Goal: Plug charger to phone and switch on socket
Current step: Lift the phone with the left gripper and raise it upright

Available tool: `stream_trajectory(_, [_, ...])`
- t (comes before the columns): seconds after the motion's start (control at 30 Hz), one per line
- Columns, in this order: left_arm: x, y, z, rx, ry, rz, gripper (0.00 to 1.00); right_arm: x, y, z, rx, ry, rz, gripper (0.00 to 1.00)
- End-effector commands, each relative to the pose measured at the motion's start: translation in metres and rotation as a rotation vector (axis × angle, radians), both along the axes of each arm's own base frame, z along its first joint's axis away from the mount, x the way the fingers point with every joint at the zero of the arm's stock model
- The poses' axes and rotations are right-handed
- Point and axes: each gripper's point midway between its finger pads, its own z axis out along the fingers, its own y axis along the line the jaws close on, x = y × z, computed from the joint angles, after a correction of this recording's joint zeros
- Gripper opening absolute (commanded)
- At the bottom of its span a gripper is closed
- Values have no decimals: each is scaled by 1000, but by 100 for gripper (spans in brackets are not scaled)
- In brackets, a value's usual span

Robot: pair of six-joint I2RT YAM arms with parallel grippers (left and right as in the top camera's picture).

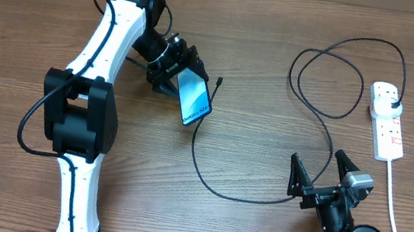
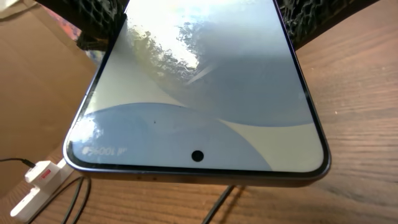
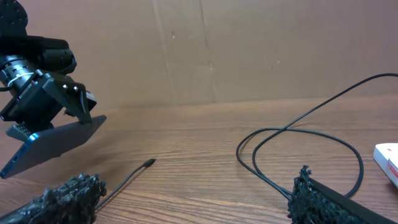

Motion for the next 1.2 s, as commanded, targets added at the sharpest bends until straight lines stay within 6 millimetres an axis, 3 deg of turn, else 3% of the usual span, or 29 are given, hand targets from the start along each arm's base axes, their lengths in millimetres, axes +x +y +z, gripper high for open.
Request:
stream_trajectory(0.0, [5, -8, 16, -71, 3, 33, 46, 0, 0, -3, 3, 0, -1, 100])
stream_trajectory(0.43, [4, -12, 21, -88, 81, 100, 49, 0, 0, -2, 3, 0, -2, 100])
stream_trajectory(0.87, [8, -35, 56, -270, 308, 266, 49, 0, 0, -2, 3, 0, -2, 100])
stream_trajectory(1.17, [8, -37, 61, -269, 424, 342, 49, 0, 0, -3, 2, 0, -2, 100])
